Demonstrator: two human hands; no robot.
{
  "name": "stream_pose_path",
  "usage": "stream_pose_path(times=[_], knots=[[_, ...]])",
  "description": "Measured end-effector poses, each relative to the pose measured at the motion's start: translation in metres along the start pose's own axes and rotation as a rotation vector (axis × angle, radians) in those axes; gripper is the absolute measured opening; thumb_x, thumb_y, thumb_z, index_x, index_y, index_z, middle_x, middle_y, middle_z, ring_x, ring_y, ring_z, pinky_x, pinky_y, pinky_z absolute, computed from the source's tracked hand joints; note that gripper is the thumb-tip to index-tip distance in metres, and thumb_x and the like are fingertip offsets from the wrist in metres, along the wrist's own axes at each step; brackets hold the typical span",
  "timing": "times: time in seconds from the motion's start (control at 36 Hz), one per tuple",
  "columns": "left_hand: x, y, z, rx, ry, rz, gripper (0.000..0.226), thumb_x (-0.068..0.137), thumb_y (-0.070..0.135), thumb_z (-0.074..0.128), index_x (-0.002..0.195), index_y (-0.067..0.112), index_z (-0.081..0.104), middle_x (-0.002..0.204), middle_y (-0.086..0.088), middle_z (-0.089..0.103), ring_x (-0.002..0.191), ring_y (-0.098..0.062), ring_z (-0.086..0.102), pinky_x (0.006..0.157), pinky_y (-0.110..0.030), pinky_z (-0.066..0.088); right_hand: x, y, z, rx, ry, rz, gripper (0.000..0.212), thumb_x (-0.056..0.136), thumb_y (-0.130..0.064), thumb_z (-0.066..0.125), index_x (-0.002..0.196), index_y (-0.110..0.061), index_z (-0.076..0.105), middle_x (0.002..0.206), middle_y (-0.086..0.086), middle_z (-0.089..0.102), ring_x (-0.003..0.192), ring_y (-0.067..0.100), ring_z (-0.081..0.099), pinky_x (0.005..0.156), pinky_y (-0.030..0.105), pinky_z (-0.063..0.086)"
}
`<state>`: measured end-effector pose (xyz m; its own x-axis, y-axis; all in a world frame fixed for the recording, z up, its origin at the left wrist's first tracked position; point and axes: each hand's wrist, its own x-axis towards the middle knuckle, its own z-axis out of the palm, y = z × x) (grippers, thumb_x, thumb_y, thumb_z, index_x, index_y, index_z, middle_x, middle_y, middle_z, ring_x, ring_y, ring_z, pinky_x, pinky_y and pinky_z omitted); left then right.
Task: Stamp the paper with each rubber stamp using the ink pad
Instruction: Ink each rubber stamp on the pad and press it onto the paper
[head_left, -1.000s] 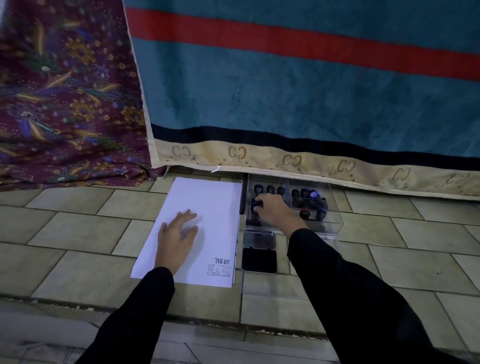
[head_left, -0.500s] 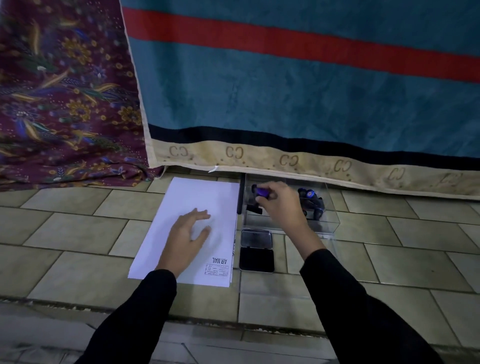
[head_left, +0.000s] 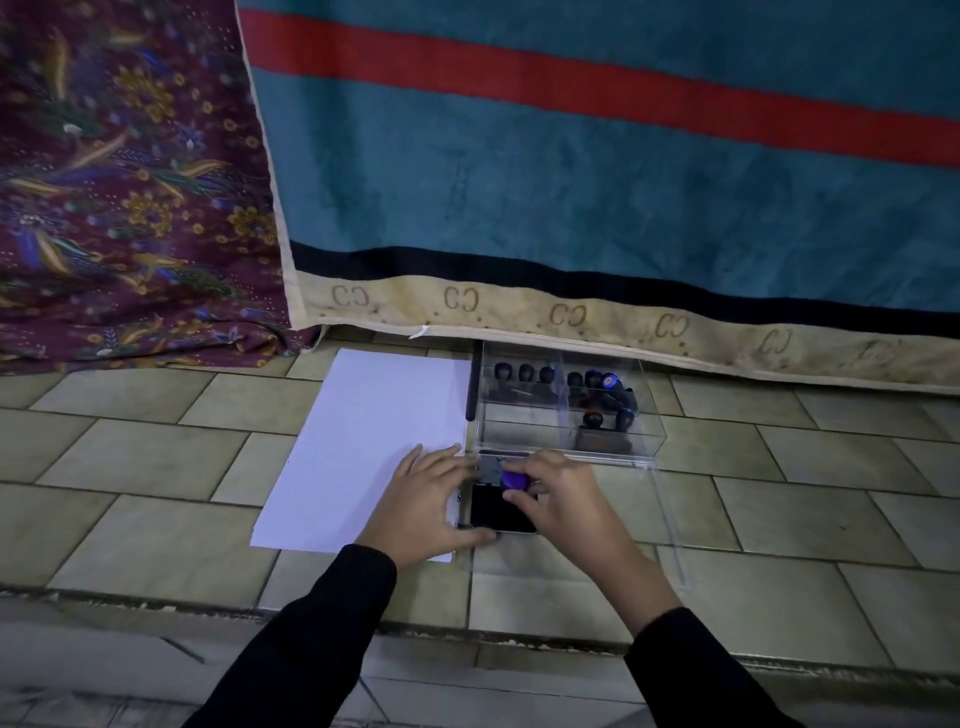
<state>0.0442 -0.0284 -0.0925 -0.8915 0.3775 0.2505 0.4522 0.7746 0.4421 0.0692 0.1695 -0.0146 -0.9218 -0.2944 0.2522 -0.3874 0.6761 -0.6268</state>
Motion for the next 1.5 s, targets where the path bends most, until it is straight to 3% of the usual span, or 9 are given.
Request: stream_pose_path(times=[0.31,0.53,0.61,0.67,0.72,0.81,0.86,1.03,1.5], knots=[[0.001,0.001,0.001,-0.025,-0.011,-0.042,0.078,0.063,0.082,0.055,0.127,0.038,0.053,0.141,0.025,0.045,0.141,0.004,0.021,0.120,-0.032,0.005,0.000,-0.003,0.006,-0.033,0.019,0.038,0.026,0.076,-0.012,0.075,0.101,-0.008,0.070,0.097,0.009,0.067,0.085,0.023,0.065,0.082,0.036,0.054],[0.001,0.003,-0.005,-0.075,-0.051,-0.046,0.085,0.063,0.084,0.056,0.134,0.037,0.048,0.143,0.021,0.044,0.139,0.007,0.021,0.120,-0.031,0.007,-0.006,0.002,0.009,0.009,0.024,0.056,0.028,0.072,-0.009,0.077,0.100,-0.009,0.071,0.099,0.006,0.069,0.087,0.018,0.067,0.080,0.032,0.058],[-0.001,-0.002,-0.016,-0.317,0.007,-0.147,0.066,0.071,0.072,0.064,0.130,0.045,0.050,0.138,0.025,0.042,0.132,0.016,0.023,0.114,-0.023,0.015,-0.004,0.002,0.010,0.023,0.026,0.080,0.030,0.075,-0.010,0.075,0.105,-0.011,0.070,0.102,0.005,0.068,0.086,0.018,0.066,0.082,0.031,0.057],[-0.001,-0.012,-0.026,-0.427,0.147,-0.246,0.044,0.085,0.050,0.065,0.127,0.041,0.055,0.137,0.021,0.046,0.134,0.008,0.031,0.115,-0.030,0.024,-0.003,0.001,0.009,0.016,0.002,0.090,0.031,0.077,-0.012,0.074,0.108,-0.013,0.068,0.104,0.005,0.066,0.085,0.018,0.066,0.083,0.029,0.057],[0.000,-0.025,-0.035,-0.359,0.254,-0.308,0.035,0.094,0.033,0.058,0.128,0.026,0.058,0.139,0.009,0.052,0.138,-0.007,0.035,0.117,-0.040,0.025,0.000,0.001,0.006,0.005,-0.025,0.102,0.032,0.078,-0.014,0.074,0.109,-0.014,0.067,0.106,0.005,0.065,0.084,0.017,0.067,0.083,0.027,0.057],[0.001,-0.042,-0.040,-0.129,0.252,-0.414,0.036,0.098,0.028,0.051,0.133,0.017,0.054,0.145,-0.001,0.049,0.144,-0.019,0.029,0.119,-0.045,0.016,0.009,-0.007,0.005,0.053,-0.005,0.074,0.031,0.079,-0.011,0.071,0.110,-0.013,0.067,0.106,0.005,0.064,0.085,0.014,0.067,0.083,0.018,0.055],[-0.001,-0.049,-0.037,-0.048,0.225,-0.467,0.038,0.099,0.029,0.047,0.136,0.018,0.050,0.151,0.000,0.042,0.147,-0.018,0.022,0.120,-0.045,0.008,0.019,-0.016,0.010,0.073,0.010,0.029,0.032,0.080,-0.010,0.071,0.112,-0.013,0.067,0.108,0.004,0.065,0.087,0.012,0.067,0.085,0.014,0.052],[-0.002,-0.055,-0.025,0.046,0.173,-0.474,0.040,0.100,0.032,0.044,0.137,0.020,0.047,0.158,-0.001,0.026,0.149,-0.017,0.011,0.121,-0.045,0.000,0.042,-0.031,0.033,0.033,-0.109,-0.030,0.032,0.084,-0.014,0.068,0.116,-0.012,0.064,0.111,0.008,0.063,0.090,0.019,0.066,0.089,0.032,0.055],[-0.002,-0.055,-0.023,0.060,0.178,-0.476,0.042,0.099,0.030,0.044,0.139,0.017,0.046,0.157,-0.002,0.029,0.148,-0.018,0.015,0.121,-0.046,0.003,0.051,-0.025,0.054,-0.019,-0.248,-0.070,0.032,0.084,-0.014,0.066,0.116,-0.014,0.064,0.107,0.007,0.065,0.086,0.018,0.064,0.084,0.032,0.056]])
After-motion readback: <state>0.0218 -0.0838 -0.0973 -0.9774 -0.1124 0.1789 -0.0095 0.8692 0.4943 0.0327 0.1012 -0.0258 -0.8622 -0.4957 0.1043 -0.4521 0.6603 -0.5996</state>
